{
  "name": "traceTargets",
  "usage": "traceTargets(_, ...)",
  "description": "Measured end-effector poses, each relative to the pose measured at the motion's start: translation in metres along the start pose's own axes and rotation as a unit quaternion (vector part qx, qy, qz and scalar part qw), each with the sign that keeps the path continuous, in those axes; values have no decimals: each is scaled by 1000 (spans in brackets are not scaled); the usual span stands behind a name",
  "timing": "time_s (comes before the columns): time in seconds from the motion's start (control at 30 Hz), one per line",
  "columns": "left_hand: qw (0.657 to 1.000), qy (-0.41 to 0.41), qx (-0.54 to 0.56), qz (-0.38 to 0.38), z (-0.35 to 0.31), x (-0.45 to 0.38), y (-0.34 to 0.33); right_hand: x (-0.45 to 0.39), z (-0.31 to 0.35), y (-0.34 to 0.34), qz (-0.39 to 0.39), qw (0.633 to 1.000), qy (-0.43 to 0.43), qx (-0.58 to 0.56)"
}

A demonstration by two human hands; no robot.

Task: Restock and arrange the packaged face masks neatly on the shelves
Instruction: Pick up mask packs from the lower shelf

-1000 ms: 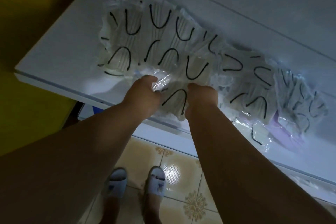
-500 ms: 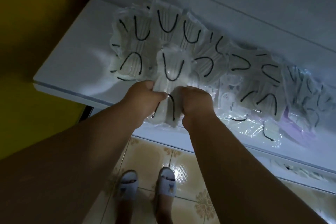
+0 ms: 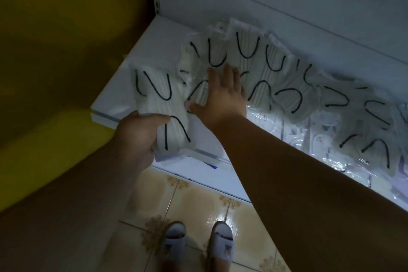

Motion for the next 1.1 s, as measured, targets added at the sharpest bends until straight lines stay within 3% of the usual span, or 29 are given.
traceTargets(0.17, 999, 46, -21, 22, -1, -4, 2, -9, -2, -13, 12, 996, -82, 20)
traceTargets(0.33, 998, 12, -57, 5, -2, -15, 2, -18, -11, 3, -79, 992, -98, -8)
traceTargets(0.47, 996, -15, -87, 17, -5, -20, -1, -16, -22, 21, -85, 966, -131, -205)
traceTargets(0.53, 996, -12, -85, 25, -4, -22, -4, -3, -18, 24, -103, 946, -100, -290)
traceTargets(0.6, 996, -19, -84, 24, -6, -21, -9, 16, -10, 18, -71, 958, -24, -278)
traceTargets(0.7, 995, 84, 36, 43, -10, -19, -17, 36, 2, -1, 51, 974, 90, -201)
traceTargets(0.77, 989, 103, 67, 84, -10, -21, -21, 45, 7, -10, 80, 971, 142, -172)
traceTargets(0.87, 993, 69, 57, 72, -7, -27, -18, 36, 2, -9, -4, 975, 105, -198)
traceTargets(0.93, 991, 79, 85, 66, -6, -27, -16, 22, -2, -6, -38, 991, 42, -119)
traceTargets(1.0, 991, 74, 89, 70, -4, -30, -15, 13, 1, -4, 27, 993, 12, -116)
traceTargets(1.1, 996, 49, 30, 68, -3, -30, -15, 21, 14, 0, 122, 943, -1, -309)
Point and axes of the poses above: each hand's wrist, its own x-axis away from the middle knuckle, its own y-axis out of the back of the hand, z = x × y, the point moved 2 cm from there along -x, towards the middle knuckle, and after that the axes turned 10 degrees about -y, right-handed, at the moved point
